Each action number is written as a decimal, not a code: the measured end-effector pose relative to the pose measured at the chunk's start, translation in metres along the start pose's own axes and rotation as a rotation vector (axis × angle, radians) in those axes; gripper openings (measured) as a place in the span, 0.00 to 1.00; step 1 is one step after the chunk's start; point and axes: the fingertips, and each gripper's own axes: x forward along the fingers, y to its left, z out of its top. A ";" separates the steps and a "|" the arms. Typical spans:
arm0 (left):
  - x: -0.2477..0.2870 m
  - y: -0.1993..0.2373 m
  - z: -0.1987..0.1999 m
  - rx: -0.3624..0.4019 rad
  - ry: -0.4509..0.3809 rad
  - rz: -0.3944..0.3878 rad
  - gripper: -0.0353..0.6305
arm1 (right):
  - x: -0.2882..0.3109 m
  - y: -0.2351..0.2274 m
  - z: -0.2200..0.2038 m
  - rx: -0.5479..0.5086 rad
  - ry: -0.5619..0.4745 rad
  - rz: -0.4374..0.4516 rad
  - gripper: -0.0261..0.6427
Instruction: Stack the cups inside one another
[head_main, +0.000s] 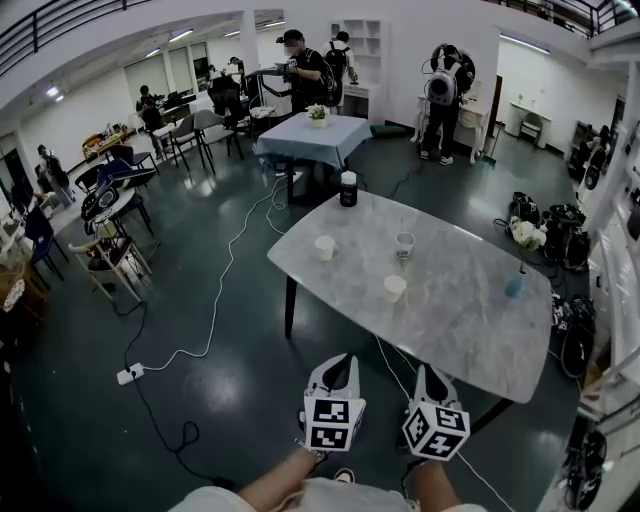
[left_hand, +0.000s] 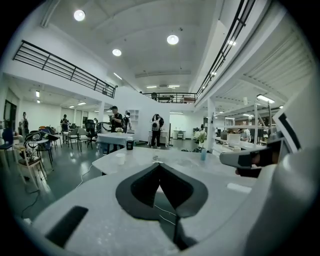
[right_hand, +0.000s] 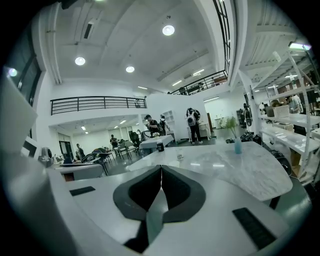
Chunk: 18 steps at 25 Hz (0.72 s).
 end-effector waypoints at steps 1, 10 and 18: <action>0.005 0.000 0.001 -0.001 0.002 0.004 0.05 | 0.005 -0.003 0.001 -0.002 0.004 0.003 0.05; 0.027 0.011 -0.001 -0.008 0.018 0.043 0.05 | 0.034 -0.016 0.003 -0.001 0.021 0.026 0.05; 0.055 0.026 -0.001 -0.019 0.030 0.047 0.05 | 0.062 -0.025 0.001 0.001 0.048 0.009 0.05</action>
